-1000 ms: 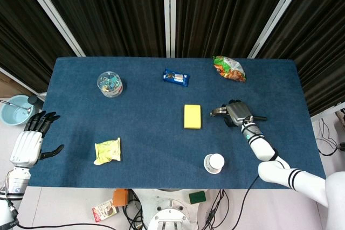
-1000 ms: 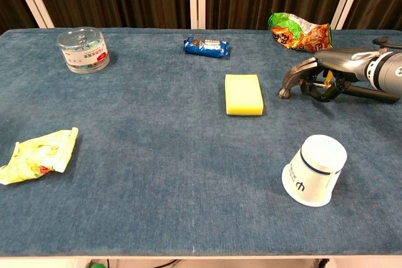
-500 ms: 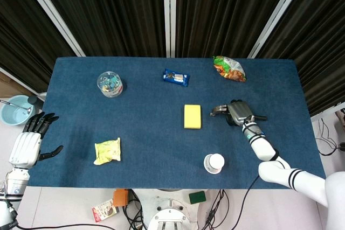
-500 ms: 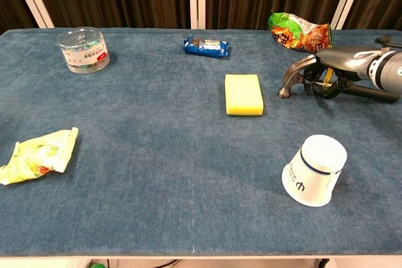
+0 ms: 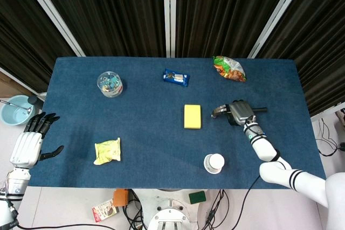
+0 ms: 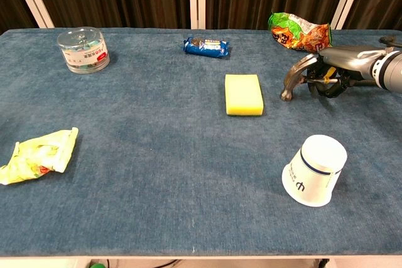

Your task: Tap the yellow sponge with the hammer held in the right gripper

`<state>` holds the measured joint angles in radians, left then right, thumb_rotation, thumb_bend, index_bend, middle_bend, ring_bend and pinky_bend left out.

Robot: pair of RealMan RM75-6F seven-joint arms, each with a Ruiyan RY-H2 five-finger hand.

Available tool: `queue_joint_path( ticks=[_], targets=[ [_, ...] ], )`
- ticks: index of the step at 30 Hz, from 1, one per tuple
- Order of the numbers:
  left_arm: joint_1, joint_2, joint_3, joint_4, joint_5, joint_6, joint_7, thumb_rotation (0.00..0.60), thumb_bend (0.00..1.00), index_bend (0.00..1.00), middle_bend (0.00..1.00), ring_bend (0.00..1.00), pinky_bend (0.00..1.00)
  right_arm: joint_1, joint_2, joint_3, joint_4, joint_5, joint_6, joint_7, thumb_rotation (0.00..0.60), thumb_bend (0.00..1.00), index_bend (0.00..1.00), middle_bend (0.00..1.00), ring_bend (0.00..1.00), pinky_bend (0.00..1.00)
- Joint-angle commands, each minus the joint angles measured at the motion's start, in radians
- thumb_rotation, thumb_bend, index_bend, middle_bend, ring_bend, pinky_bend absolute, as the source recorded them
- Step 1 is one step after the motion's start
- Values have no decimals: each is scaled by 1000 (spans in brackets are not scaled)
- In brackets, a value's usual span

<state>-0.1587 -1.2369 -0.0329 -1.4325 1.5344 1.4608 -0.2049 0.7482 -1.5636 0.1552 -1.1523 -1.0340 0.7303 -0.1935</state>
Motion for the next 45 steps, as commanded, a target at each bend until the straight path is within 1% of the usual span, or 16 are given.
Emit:
queue_joint_path(
  ticks=[1,4,6,7,14,19,24,31,34,38,42,45],
  targets=[
    [0,0,0,1,-1,-1,-1,600,147,175,130,40,82,-2,-1,0,5,-13,5,11,600,816,619,548,325,340],
    [2,0,1,2,-2,-1,-3,600,147,175,130,40,82,-5,1,2,7,-31,10,33,600,935,642,564,344,361],
    [3,1,1,3,-3,-1,-5,600,148,175,130,40,82,-5,4,3,7,-40,8,45,600,989,657,574,358,374],
    [4,1,2,3,-3,-1,-6,600,147,175,130,40,82,-5,6,3,6,-47,7,53,600,998,665,579,365,381],
    [5,0,3,2,-6,-6,-4,600,148,175,130,40,82,-7,26,8,-9,-89,0,117,600,1000,729,615,439,473],
    [6,3,2,-3,-7,-6,-3,600,148,175,130,40,81,-13,38,14,-25,-118,4,177,600,1000,794,649,499,578],
    [5,4,2,-7,-5,-7,2,600,148,175,130,40,82,-19,52,19,-46,-147,9,237,600,1000,862,713,601,692],
    [6,6,2,-13,-5,-4,11,600,147,175,130,39,80,-27,76,38,-120,-164,55,254,600,1000,891,785,697,784],
    [7,8,1,-15,-7,-5,18,600,147,175,130,40,80,-20,84,49,-161,-158,59,250,600,1000,894,801,715,801],
    [7,12,-1,-23,-8,-3,23,600,147,174,130,40,77,6,85,65,-216,-109,22,223,600,1000,895,812,723,809],
    [8,12,0,-25,-7,-3,24,600,147,175,130,40,77,36,60,68,-226,-63,17,145,600,1000,899,817,725,812],
    [9,10,2,-21,-8,-6,23,600,148,175,130,40,77,67,29,59,-205,0,-1,61,600,1000,900,818,725,813]
  ],
)
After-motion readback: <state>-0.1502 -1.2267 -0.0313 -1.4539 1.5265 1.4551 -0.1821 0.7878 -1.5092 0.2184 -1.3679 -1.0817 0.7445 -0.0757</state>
